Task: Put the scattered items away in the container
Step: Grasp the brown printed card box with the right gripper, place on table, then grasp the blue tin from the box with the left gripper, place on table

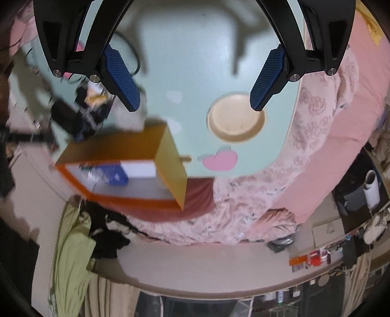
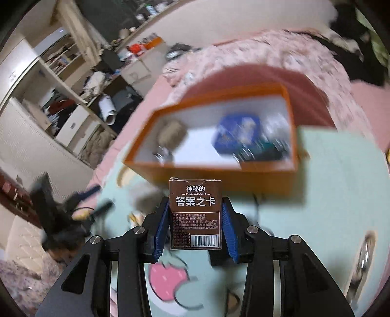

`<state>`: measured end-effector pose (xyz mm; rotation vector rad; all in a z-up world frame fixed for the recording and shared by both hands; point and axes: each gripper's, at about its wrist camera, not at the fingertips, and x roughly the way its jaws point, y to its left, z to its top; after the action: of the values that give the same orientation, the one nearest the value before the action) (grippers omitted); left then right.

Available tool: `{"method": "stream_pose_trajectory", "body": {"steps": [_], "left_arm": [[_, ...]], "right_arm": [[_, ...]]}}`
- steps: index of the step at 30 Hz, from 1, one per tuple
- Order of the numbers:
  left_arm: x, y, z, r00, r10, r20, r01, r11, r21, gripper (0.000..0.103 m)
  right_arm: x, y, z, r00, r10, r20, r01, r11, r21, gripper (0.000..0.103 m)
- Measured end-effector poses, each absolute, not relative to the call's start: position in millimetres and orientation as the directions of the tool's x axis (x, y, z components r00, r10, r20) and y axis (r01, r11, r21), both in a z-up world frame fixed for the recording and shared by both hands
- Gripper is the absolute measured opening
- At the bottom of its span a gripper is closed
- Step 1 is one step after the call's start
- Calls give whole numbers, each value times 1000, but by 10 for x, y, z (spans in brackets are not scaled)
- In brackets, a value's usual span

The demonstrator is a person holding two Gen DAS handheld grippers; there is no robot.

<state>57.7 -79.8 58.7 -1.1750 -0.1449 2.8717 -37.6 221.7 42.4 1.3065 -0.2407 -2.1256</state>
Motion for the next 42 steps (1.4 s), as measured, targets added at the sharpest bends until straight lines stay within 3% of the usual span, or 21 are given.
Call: {"method": "stream_pose_trajectory", "body": {"steps": [5,9,17,19,20,21,27,29,32,33,37,42], "left_arm": [[363,-882,853,-728,165,-666,-25,-976,-215,91],[98,-736,1071,-726,208,-655,-72,-971,-230,89],[-853,99,1078,-524,288,-802,-186,-957,-222,84],[-1101,347,992,-456,292,-841,-208,-953,-218,84],[-1230,476,927,-416,290,-862,-212,-953,-218,84],[-1341,581,850,-375,279,-884,-209,-954,-213,84],[-1813,972,405,-220,166,-961,-156,-979,-133,83],[-1858,998,293,-211,120,-970,-141,-986,-91,79],[-1885,964,177,-190,146,-971,-121,-985,-124,79],[-1876,979,157,-193,125,-973,-124,-987,-102,73],[-1788,1102,135,-225,41,-973,-179,-984,0,69],[-1731,987,176,-235,79,-969,-199,-979,-32,67]], "right_arm": [[-270,2541,290,-346,-556,-756,313,-828,465,42],[-260,2628,154,-351,-521,-778,270,-852,448,42],[-281,2391,42,-284,-610,-740,299,-790,536,43],[-247,2383,100,-315,-607,-730,304,-793,528,55],[-223,2403,133,-340,-601,-724,302,-798,521,65],[-195,2430,164,-363,-600,-713,305,-799,518,68],[-162,2573,169,-360,-626,-692,289,-780,555,68],[-163,2610,149,-358,-625,-694,277,-781,560,68],[-175,2635,135,-354,-636,-686,264,-771,579,68],[-179,2650,130,-352,-642,-681,262,-766,587,68],[-170,2647,104,-346,-649,-677,262,-760,595,68],[-126,2624,74,-332,-656,-677,263,-754,602,68]]}}
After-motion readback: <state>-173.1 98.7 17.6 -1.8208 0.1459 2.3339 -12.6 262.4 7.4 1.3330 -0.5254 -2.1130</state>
